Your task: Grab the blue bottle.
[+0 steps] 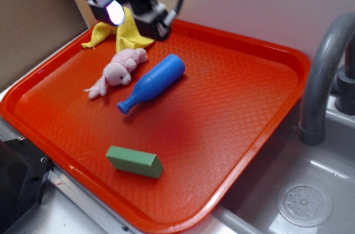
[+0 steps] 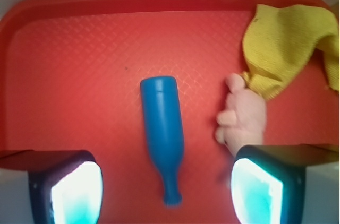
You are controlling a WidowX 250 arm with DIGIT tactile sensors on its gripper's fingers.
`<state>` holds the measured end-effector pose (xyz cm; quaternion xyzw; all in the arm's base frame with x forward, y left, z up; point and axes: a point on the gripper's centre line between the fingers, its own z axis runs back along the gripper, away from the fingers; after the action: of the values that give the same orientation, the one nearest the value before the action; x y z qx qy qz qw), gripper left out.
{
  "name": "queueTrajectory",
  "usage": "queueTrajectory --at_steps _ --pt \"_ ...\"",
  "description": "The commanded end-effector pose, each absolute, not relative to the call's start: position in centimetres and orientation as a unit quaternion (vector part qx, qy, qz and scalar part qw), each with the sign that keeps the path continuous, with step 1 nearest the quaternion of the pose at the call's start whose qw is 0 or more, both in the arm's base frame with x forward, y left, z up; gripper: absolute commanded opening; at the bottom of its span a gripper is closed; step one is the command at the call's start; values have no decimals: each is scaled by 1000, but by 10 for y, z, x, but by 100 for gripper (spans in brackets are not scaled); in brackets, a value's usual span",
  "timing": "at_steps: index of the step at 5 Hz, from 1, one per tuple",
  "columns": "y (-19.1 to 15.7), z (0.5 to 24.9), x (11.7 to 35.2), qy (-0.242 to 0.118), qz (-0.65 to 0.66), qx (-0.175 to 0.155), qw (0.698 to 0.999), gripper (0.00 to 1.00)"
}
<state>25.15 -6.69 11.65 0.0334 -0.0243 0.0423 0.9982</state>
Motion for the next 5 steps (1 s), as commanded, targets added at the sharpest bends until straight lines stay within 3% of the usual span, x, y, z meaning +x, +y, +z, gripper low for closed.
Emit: queueTrajectory --at_steps 1,2,4,5 --pt "-57 70 260 -3 40 47 998 100" --pt "-53 51 260 9 27 40 999 100" --pt "-54 19 260 27 0 58 998 100" --pt "-56 22 258 21 -10 68 997 0"
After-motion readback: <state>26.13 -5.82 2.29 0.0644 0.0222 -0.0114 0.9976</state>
